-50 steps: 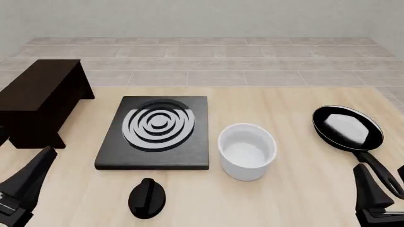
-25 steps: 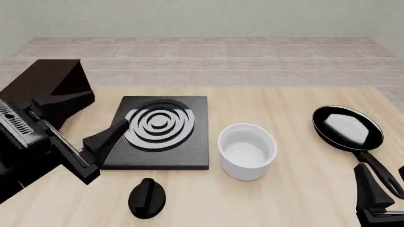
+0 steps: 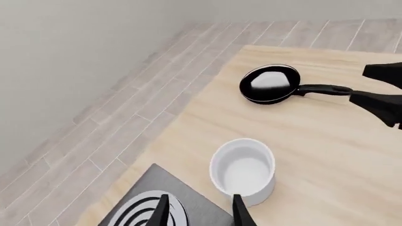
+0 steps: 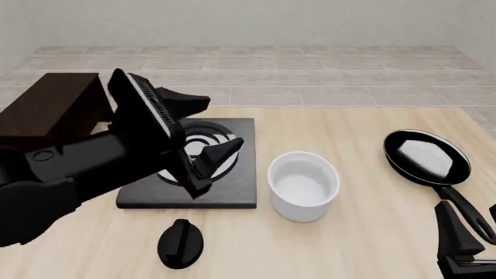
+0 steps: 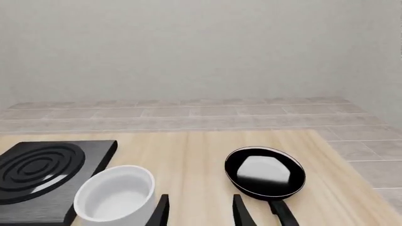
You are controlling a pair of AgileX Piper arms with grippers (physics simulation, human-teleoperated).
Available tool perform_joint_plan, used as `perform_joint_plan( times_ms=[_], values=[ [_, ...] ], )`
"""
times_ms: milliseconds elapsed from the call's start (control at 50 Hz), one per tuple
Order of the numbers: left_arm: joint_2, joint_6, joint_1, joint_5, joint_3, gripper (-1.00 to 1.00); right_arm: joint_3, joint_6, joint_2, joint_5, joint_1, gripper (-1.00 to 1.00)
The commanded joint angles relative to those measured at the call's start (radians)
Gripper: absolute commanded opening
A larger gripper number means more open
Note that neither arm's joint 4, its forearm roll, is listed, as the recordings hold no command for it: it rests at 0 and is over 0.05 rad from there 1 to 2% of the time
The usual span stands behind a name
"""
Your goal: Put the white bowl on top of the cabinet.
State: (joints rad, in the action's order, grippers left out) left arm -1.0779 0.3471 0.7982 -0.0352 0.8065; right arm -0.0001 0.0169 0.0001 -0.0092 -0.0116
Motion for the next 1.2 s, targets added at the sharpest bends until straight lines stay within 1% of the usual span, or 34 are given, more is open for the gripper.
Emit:
perform_joint_plan(
  times_ms=[20,60,100,140,160,180,200,260,280,320,360,420,500,520,540,580,620,780,820,860,880,940,960,1040,1120,1200],
  values=[
    [-0.167,0.035,0.059,-0.066,0.155,1.00,0.000,0.003,0.000,0.001,0.000,1.00],
    [-0.182,0.038,0.062,-0.073,0.167,1.00,0.000,0.003,0.000,0.001,0.000,1.00],
    [-0.213,0.039,0.063,-0.085,0.204,1.00,0.000,0.005,0.000,0.000,0.000,1.00],
    [-0.231,0.040,0.071,-0.087,0.213,1.00,0.000,0.005,0.000,-0.003,0.003,1.00],
    [-0.262,0.058,0.088,-0.102,0.227,1.00,0.000,0.005,0.000,-0.002,0.003,1.00],
    [-0.263,0.058,0.088,-0.103,0.227,1.00,0.000,0.005,0.000,-0.002,0.003,1.00],
    [-0.294,0.082,0.094,-0.099,0.230,1.00,0.000,0.005,0.000,-0.003,0.003,1.00],
    [-0.329,0.098,0.118,-0.104,0.234,1.00,0.000,0.005,0.000,-0.002,0.003,1.00],
    [-0.344,0.116,0.125,-0.103,0.234,1.00,0.000,0.005,0.000,-0.002,0.003,1.00],
    [-0.356,0.100,0.112,-0.103,0.256,1.00,0.000,0.005,0.000,-0.001,0.003,1.00],
    [-0.372,0.108,0.135,-0.111,0.262,1.00,0.000,0.005,0.000,-0.001,0.003,1.00],
    [-0.387,0.093,0.147,-0.130,0.289,1.00,0.000,0.007,0.000,0.000,0.003,1.00],
    [-0.434,0.093,0.178,-0.159,0.316,1.00,0.000,0.007,0.000,0.000,0.003,1.00],
    [-0.441,0.098,0.182,-0.167,0.319,1.00,0.000,0.007,0.000,0.000,0.002,1.00],
    [-0.457,0.119,0.189,-0.171,0.319,1.00,0.000,0.007,0.000,0.000,0.002,1.00],
    [-0.474,0.119,0.191,-0.180,0.329,1.00,0.000,0.007,0.000,0.000,0.002,1.00],
    [-0.491,0.139,0.188,-0.177,0.331,1.00,0.000,0.008,0.000,0.001,0.001,1.00],
    [-0.522,0.136,0.212,-0.191,0.344,1.00,0.000,0.013,0.000,0.004,-0.001,1.00],
    [-0.541,0.133,0.226,-0.196,0.346,1.00,0.000,0.014,0.000,0.005,-0.002,1.00],
    [-0.565,0.150,0.240,-0.200,0.341,1.00,0.000,0.015,0.000,0.005,-0.004,1.00],
    [-0.586,0.151,0.261,-0.207,0.339,1.00,0.000,0.017,0.000,0.006,-0.004,1.00],
    [-0.597,0.156,0.253,-0.202,0.344,1.00,0.000,0.018,0.000,0.007,-0.005,1.00],
    [-0.614,0.179,0.246,-0.202,0.344,1.00,0.000,0.021,0.000,0.007,-0.007,1.00],
    [-0.637,0.189,0.251,-0.212,0.354,1.00,0.000,0.023,0.000,0.009,-0.009,1.00],
    [-0.668,0.231,0.237,-0.204,0.350,1.00,0.000,0.024,0.000,0.010,-0.009,1.00],
    [-0.697,0.231,0.234,-0.211,0.361,1.00,0.000,0.024,0.000,0.009,-0.008,1.00]
  ],
)
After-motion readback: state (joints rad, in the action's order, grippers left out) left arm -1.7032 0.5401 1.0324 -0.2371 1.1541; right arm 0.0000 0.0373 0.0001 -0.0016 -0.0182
